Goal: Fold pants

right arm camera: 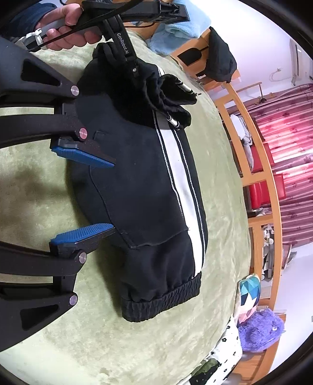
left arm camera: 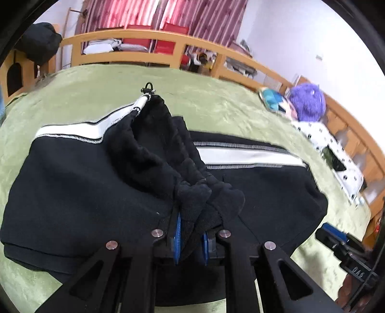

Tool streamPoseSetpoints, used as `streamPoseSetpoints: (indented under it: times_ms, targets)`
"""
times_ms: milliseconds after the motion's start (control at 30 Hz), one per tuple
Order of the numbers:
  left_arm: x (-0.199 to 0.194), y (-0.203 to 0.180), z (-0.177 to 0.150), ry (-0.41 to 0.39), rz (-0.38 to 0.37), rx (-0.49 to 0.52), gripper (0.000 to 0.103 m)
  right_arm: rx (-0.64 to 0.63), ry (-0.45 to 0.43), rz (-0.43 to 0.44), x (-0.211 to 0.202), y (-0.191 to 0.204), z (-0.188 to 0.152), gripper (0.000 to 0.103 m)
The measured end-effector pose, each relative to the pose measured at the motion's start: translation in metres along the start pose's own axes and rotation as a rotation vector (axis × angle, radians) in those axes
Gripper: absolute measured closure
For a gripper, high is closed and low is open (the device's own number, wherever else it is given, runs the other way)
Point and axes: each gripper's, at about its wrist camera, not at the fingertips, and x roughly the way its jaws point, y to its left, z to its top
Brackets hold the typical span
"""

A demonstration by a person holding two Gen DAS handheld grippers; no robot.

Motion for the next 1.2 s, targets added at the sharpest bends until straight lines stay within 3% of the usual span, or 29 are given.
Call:
streamPoseSetpoints:
  times_ms: [100, 167, 267, 367, 400, 467, 500, 633, 733, 867, 1000, 1100, 1200]
  targets:
    - [0.032, 0.014, -0.018, 0.118, -0.002, -0.039, 0.090, 0.007, 0.004, 0.006, 0.001, 0.000, -0.002, 0.055]
    - [0.040, 0.021, -0.029, 0.140, -0.026, -0.027, 0.089, 0.000, 0.004, 0.006, 0.001, 0.001, -0.001, 0.055]
    - [0.023, 0.028, -0.029, 0.142, -0.062, -0.019, 0.088, -0.017, 0.002, 0.016, 0.002, 0.009, 0.006, 0.054]
    - [-0.004, 0.041, -0.027, 0.163, -0.100, -0.013, 0.084, -0.036, -0.008, 0.044, 0.005, 0.022, 0.016, 0.043]
    - [-0.013, 0.049, -0.026, 0.159, -0.115, -0.033, 0.078, -0.056, -0.010, 0.067, 0.008, 0.032, 0.023, 0.035]
    - [-0.031, 0.060, -0.025, 0.132, -0.135, -0.059, 0.054, -0.085, -0.011, 0.068, 0.015, 0.045, 0.031, 0.032]
    - [-0.037, 0.061, -0.026, 0.119, -0.128, -0.046, 0.036, -0.098, -0.017, 0.071, 0.019, 0.056, 0.036, 0.032]
    - [-0.082, 0.073, -0.029, 0.024, -0.149, -0.014, 0.030, -0.086, -0.008, 0.130, 0.028, 0.080, 0.049, 0.032]
    - [-0.092, 0.089, -0.025, 0.020, -0.106, -0.038, 0.029, -0.093, 0.005, 0.179, 0.032, 0.098, 0.051, 0.032]
    - [-0.099, 0.142, -0.025, 0.007, 0.017, -0.113, 0.029, -0.158, 0.013, 0.209, 0.047, 0.133, 0.045, 0.033]
    - [-0.103, 0.202, -0.027, 0.006, 0.158, -0.173, 0.029, -0.185, 0.043, 0.279, 0.070, 0.161, 0.044, 0.054]
    - [-0.103, 0.235, -0.026, 0.011, 0.207, -0.204, 0.029, -0.209, 0.065, 0.318, 0.094, 0.185, 0.046, 0.057]
    - [-0.102, 0.257, -0.026, 0.008, 0.198, -0.242, 0.029, -0.223, 0.078, 0.337, 0.115, 0.203, 0.045, 0.057]
